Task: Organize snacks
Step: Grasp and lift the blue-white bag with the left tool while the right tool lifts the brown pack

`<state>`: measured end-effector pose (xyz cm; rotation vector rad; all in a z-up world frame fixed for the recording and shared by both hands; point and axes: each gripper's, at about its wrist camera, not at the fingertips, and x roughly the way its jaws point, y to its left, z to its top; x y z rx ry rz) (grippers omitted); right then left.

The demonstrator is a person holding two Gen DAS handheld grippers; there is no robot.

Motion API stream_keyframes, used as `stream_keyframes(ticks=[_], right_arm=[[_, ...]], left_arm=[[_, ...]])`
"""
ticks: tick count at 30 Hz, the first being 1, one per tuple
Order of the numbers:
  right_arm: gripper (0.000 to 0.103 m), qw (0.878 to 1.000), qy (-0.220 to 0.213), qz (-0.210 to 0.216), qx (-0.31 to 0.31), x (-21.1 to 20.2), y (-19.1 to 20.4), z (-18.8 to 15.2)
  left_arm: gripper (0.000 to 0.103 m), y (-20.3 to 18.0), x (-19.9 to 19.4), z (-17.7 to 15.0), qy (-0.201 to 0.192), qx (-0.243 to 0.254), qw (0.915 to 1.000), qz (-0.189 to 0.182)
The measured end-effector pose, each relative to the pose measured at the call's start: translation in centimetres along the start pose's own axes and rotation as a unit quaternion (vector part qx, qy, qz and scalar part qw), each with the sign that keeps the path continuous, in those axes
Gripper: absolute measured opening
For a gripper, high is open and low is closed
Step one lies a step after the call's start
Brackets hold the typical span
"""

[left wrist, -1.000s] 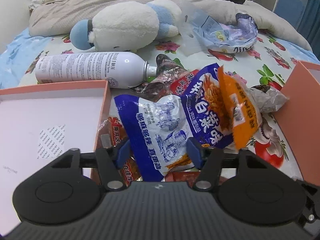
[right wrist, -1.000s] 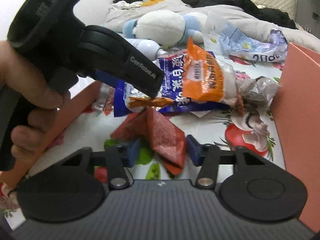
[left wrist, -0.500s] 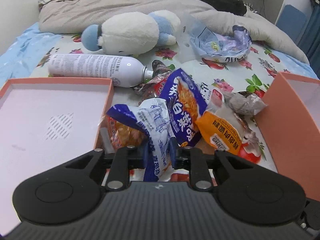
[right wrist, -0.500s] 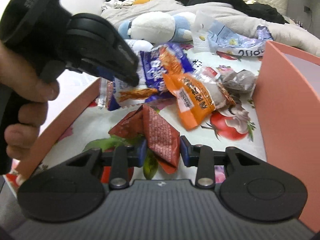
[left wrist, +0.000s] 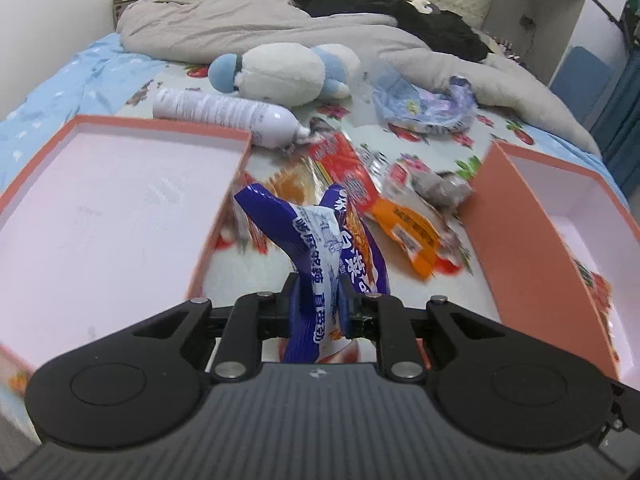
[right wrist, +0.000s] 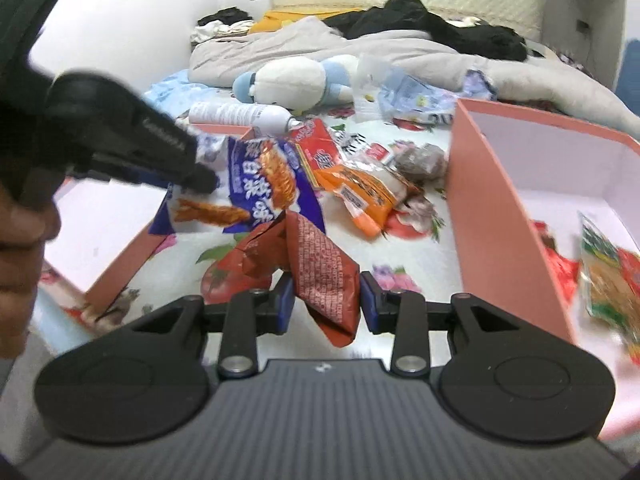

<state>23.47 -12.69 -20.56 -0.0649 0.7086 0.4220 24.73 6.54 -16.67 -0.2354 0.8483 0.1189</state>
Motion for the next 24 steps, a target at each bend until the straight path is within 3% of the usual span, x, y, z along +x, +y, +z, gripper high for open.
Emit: stream_keyframes(ticks=[11, 24], right_arm=[[0.038, 0.999, -0.026, -0.022, -0.012, -7.6, 0.5, -1.8], [0.038, 0.996, -0.065, -0.054, 0.029, -15.5, -2.5, -1.2]], left_arm=[[0.021, -2.0, -8.4, -6.6, -0.025, -0.008, 0.9995, -0.016], [0.021, -4.9, -16.7, -8.2, -0.064, -0.001, 0.9960, -0.062]])
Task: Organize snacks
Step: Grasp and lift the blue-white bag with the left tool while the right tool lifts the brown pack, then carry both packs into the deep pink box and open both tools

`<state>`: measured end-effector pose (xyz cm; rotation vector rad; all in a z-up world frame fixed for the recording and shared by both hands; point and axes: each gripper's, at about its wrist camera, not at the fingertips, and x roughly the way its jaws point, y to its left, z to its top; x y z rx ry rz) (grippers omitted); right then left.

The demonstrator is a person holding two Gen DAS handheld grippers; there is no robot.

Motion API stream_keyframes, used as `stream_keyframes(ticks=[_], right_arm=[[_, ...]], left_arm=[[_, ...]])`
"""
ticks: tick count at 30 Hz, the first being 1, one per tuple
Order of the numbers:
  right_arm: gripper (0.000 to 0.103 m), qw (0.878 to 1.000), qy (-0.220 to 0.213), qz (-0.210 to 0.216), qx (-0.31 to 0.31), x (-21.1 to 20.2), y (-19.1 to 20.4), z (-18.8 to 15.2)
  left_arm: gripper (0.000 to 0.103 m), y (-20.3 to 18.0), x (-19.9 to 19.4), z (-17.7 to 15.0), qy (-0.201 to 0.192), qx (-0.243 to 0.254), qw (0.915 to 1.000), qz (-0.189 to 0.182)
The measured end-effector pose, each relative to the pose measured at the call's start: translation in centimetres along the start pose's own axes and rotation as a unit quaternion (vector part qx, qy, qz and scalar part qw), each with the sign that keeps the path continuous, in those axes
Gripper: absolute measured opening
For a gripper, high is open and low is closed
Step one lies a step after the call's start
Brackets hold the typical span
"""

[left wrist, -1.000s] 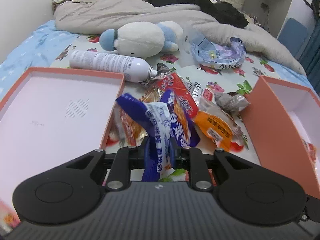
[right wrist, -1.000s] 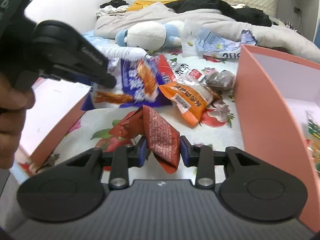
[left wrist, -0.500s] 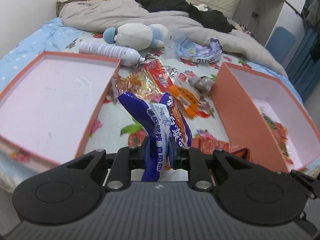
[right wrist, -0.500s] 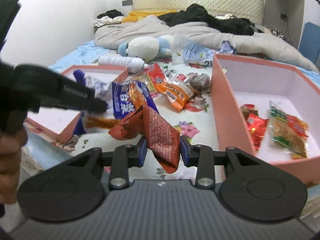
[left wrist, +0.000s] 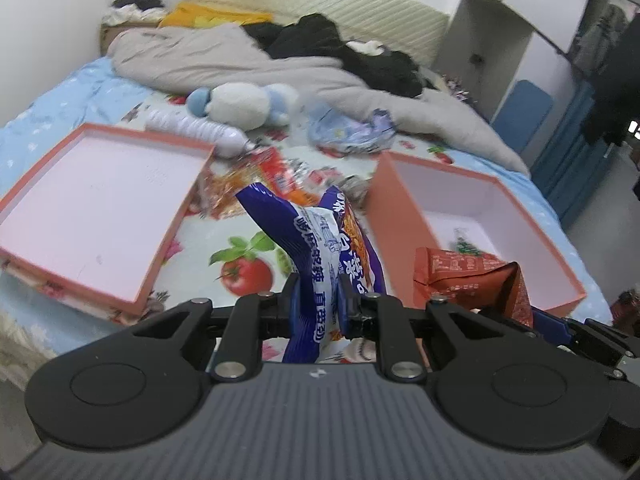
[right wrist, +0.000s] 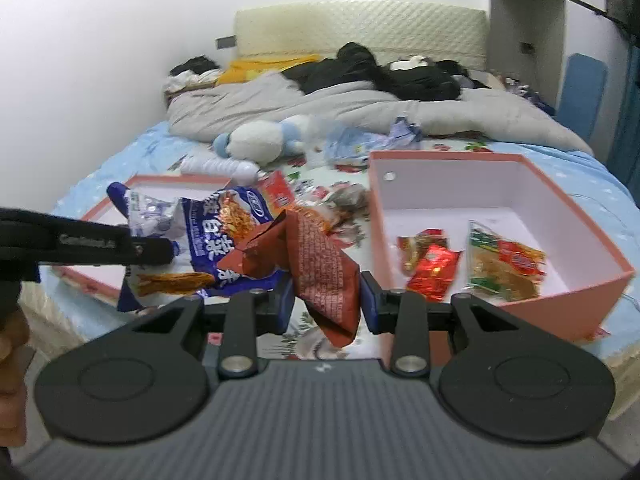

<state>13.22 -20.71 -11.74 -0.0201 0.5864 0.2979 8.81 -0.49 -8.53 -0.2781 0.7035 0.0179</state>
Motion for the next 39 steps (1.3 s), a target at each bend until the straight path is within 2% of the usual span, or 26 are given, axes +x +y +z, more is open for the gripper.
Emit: stream_keyframes(ticks=[4, 12, 20, 26, 33, 39], right_arm=[[0.038, 1.000, 0.004, -0.023, 0.018, -1.5, -1.6, -0.2], [0.038, 0.996, 0.007, -0.065, 0.067, -4.1, -5.8, -1.1], [0.038, 0.991, 0.011, -0.085, 0.105, -2.9, -9.7, -0.2], [0.038, 0.989, 0.013, -0.086, 0.117, -0.7, -12.6, 1.1], [0.038, 0.987, 0.018, -0.091, 0.134, 2.8, -16.1, 2.6], [0.038, 0.986, 0.050, -0.096, 0.129, 6.9, -18.6, 3.1]], left_arm=[[0.021, -1.7, -0.7, 0.5, -0.012, 0.025, 0.9996, -0.006], [0.021, -5.6, 0.4, 1.2, 0.000, 0.036, 0.9981, -0.050], [0.021, -10.2, 2.5, 3.3, 0.002, 0.059, 0.9940, -0.092], [0.021, -13.3, 6.2, 5.5, 0.017, 0.076, 0.9921, -0.098], [0.021, -16.1, 12.3, 7.4, 0.049, 0.089, 0.9901, -0.098], [0.021, -17.9, 18.0, 8.3, 0.093, 0.106, 0.9862, -0.087]])
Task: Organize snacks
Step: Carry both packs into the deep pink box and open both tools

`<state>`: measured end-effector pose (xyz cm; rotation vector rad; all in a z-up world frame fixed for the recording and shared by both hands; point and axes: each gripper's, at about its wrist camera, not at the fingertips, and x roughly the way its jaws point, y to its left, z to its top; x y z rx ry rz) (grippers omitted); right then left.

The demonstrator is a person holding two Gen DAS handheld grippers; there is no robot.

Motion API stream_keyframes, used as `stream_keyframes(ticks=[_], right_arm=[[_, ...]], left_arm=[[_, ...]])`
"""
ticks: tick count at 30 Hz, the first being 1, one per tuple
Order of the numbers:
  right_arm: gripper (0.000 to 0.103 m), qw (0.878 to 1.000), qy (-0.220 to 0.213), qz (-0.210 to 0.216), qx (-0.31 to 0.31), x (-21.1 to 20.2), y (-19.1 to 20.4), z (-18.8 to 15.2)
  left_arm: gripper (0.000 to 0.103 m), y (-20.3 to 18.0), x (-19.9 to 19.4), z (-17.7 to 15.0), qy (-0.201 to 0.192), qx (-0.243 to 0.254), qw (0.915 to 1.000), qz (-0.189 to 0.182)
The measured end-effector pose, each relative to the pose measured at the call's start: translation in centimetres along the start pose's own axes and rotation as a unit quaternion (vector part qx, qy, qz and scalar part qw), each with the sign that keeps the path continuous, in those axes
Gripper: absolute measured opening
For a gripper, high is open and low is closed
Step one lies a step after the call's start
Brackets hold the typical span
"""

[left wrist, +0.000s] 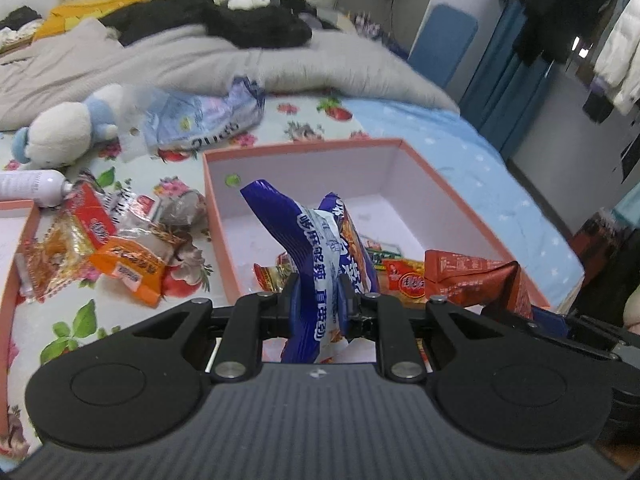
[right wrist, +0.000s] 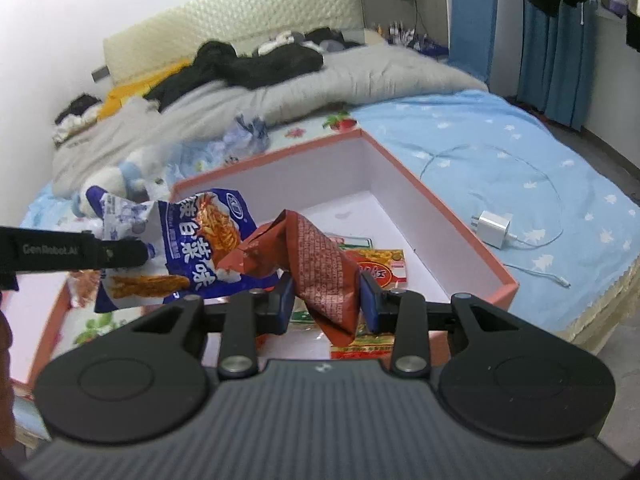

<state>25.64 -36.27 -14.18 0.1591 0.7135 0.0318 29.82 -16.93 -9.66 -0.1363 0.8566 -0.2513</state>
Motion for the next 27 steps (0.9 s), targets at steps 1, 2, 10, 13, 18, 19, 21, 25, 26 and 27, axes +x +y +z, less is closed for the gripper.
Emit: stream_keyframes(ticks=[1, 2, 10, 13, 18, 19, 21, 25, 26, 27], right_arm=[[0.038, 1.000, 0.006, -0.001, -0.002, 0.7, -0.2, 0.2], [0.038, 1.000, 0.011, -0.003, -0.003, 1.3, -0.3, 0.4], [0.039, 1.000, 0.031, -0.002, 0.004, 3.8, -0.9, 0.8], [0.040, 0.999, 0.037, 0.003, 0.010, 4.0, -0.9, 0.7], [0.052, 0.999, 0.031, 0.011, 0.017, 3.3, -0.9, 0.9], [0.053, 0.999, 0.027, 0.013, 0.016, 2.9, -0.8, 0.9], [0.053, 1.000, 0.018, 0.012, 0.014, 2.1, -0.5, 0.9], [0.053, 1.000, -0.001, 0.018, 0.012, -0.1, 0.2, 0.6], [0.053, 1.000, -0.005, 0.020, 0.011, -0.8, 0.5, 0.4], [0.053, 1.000, -0.009, 0.022, 0.012, -1.4, 0.7, 0.2]], left_arm=[[0.021, 0.0, 0.9, 0.3, 0.008, 0.000, 1.0000, -0.002], [0.021, 0.0, 1.7, 0.5, 0.015, 0.000, 0.9999, -0.003], [0.021, -0.4, 4.8, 1.5, 0.043, 0.009, 0.9990, -0.004], [0.026, -0.3, 4.9, 1.6, 0.047, 0.011, 0.9988, -0.009], [0.056, -0.1, 3.5, 1.6, 0.026, 0.015, 0.9995, -0.003], [0.056, 0.0, 3.0, 1.5, 0.020, 0.019, 0.9996, 0.004], [0.056, 0.2, 1.8, 1.4, 0.010, 0.020, 0.9997, 0.007], [0.056, 0.7, -0.9, 0.8, -0.004, 0.019, 0.9998, 0.009], [0.056, 0.8, -1.7, 0.6, -0.008, 0.018, 0.9998, 0.009], [0.056, 1.0, -2.5, 0.3, -0.012, 0.016, 0.9998, 0.009]])
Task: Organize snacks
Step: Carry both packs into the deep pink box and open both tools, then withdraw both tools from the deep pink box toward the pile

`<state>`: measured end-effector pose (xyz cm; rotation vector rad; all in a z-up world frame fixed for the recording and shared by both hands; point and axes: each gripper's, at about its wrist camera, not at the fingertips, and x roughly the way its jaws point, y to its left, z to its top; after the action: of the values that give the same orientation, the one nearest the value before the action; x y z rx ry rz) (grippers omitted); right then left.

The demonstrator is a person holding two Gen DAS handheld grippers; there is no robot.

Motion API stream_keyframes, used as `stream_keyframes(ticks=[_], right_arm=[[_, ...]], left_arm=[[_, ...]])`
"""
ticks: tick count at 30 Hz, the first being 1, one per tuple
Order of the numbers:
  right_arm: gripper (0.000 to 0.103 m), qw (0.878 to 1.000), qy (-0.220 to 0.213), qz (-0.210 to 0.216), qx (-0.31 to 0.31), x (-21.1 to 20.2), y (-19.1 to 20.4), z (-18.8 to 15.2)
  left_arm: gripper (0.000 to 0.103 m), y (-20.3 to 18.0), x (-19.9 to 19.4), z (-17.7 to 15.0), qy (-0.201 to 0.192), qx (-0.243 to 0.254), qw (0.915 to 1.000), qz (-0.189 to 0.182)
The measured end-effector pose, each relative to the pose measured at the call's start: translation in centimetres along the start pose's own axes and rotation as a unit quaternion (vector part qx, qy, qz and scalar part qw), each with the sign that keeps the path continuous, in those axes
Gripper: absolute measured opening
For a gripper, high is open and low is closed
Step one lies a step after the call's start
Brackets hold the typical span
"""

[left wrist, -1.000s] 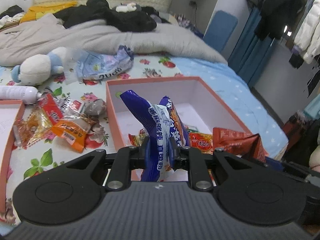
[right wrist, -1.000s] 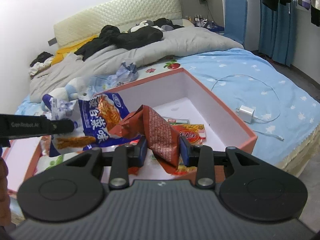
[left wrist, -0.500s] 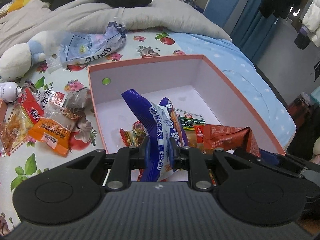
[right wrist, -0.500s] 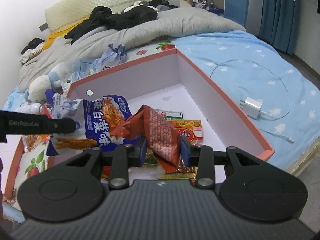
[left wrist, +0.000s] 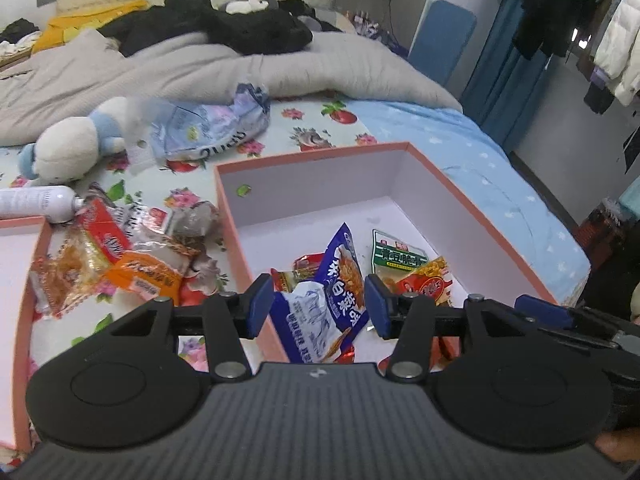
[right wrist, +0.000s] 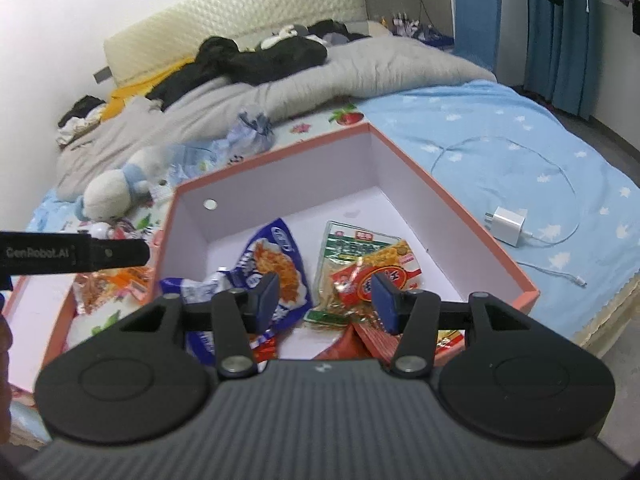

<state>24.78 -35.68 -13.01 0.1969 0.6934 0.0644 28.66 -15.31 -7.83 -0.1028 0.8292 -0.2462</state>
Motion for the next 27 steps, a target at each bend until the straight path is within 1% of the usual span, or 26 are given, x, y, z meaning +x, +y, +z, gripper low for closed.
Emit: stream_keyframes(ticks=[9, 12, 19, 22, 27], right_arm=[[0.053, 0.999, -0.035, 0.030, -0.008, -5.0, 2.9, -1.8], [0.053, 0.998, -0.043, 0.043, -0.005, -6.6, 4.0, -2.5], [0.053, 0.995, -0.059, 0.073, -0.021, -9.6, 6.9, -4.3], [0.053, 0.994, -0.058, 0.082, -0.032, -10.3, 7.8, -5.3], [0.053, 0.993, -0.045, 0.096, -0.057, -10.3, 9.2, -6.9]], left_arm=[[0.056, 1.1, -7.4, -2.9, -0.034, -0.004, 0.9994, 0.002], [0.056, 1.6, -9.5, -4.0, -0.042, -0.007, 0.9991, 0.003], [0.056, 3.5, -13.8, -6.8, -0.059, -0.018, 0.9981, 0.009], [0.056, 4.4, -15.6, -8.1, -0.072, -0.027, 0.9969, 0.019], [0.056, 5.9, -17.1, -10.1, -0.068, -0.042, 0.9965, 0.026]])
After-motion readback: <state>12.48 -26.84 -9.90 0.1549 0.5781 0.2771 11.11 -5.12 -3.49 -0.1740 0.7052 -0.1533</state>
